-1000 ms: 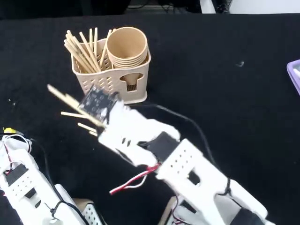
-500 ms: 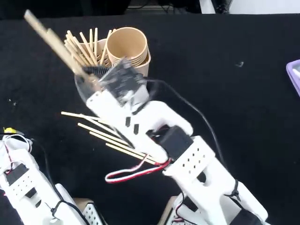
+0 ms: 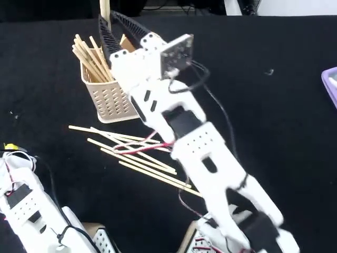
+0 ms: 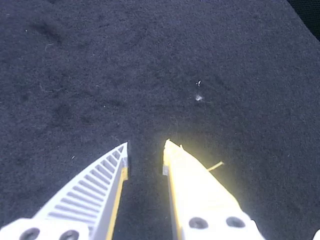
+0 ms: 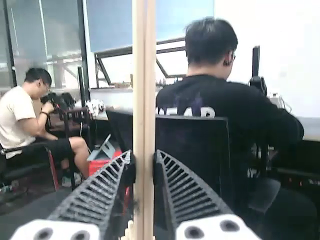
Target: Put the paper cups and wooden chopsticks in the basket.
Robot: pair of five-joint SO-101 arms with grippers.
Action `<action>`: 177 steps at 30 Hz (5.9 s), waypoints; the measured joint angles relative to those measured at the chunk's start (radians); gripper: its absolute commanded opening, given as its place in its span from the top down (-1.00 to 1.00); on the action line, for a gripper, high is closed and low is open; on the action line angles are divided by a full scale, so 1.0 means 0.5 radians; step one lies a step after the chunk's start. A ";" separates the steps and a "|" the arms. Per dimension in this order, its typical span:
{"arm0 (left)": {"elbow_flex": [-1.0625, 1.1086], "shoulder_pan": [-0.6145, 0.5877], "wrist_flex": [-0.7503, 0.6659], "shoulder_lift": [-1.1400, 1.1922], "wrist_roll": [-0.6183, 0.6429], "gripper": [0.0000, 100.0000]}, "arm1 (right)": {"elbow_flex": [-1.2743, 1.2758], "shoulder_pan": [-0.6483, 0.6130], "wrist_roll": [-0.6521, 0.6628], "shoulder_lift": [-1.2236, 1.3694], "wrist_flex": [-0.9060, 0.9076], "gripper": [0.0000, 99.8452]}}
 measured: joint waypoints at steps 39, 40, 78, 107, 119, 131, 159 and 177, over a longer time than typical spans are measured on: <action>0.000 0.000 0.000 0.000 0.000 0.75 | 1.728 -0.377 0.381 -0.773 1.467 0.67; 0.000 0.000 0.000 0.000 0.000 0.75 | 1.722 -0.417 0.430 -0.706 1.467 0.67; 0.000 0.000 0.000 0.000 0.000 0.75 | 1.501 -0.491 0.927 -0.473 1.507 0.58; 0.000 0.000 0.000 0.000 0.000 0.75 | 1.255 -0.605 1.056 -0.052 1.743 0.98; 0.000 0.000 0.000 0.000 0.000 0.75 | 1.350 -0.663 1.056 -0.203 1.743 0.65; 0.000 0.000 0.000 0.000 0.000 0.75 | 1.028 -0.755 1.056 0.328 1.872 0.71; 0.000 0.000 0.000 0.000 0.000 0.75 | 0.758 -0.433 1.059 -0.832 2.335 0.98; 0.000 0.000 0.000 0.000 0.000 0.75 | -0.025 -0.077 0.218 -0.365 0.466 0.98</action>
